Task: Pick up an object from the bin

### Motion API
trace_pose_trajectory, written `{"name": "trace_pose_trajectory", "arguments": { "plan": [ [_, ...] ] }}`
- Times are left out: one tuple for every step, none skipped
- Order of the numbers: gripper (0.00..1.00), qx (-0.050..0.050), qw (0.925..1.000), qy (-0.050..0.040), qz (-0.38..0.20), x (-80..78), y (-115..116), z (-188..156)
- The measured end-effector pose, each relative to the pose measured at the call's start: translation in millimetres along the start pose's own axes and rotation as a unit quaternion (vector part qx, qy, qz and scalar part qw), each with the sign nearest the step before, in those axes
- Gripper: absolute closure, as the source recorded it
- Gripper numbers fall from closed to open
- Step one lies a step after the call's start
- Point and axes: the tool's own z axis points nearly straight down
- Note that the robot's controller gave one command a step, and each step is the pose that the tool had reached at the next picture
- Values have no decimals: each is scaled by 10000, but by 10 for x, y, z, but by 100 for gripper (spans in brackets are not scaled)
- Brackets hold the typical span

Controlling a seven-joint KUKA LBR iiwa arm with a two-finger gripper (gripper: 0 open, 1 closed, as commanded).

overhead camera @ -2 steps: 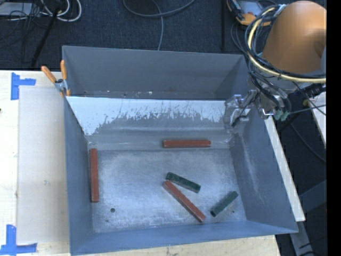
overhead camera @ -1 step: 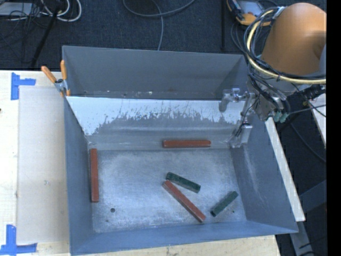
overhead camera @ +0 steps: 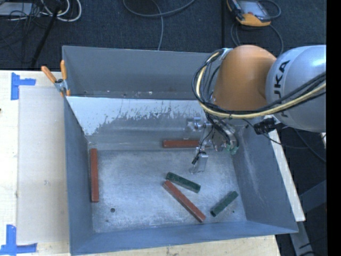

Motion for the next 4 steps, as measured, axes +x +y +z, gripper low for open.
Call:
{"name": "trace_pose_trajectory", "arguments": {
  "plan": [
    [0, 19, 9891, -6, -1473, 159, -140, 1121],
    [100, 21, 9893, -59, -1461, 128, -138, 1074],
    [0, 22, 9893, -53, -1459, 135, -141, 1087],
    [100, 25, 9894, -24, -1454, 142, -148, 1080]
  ]
}}
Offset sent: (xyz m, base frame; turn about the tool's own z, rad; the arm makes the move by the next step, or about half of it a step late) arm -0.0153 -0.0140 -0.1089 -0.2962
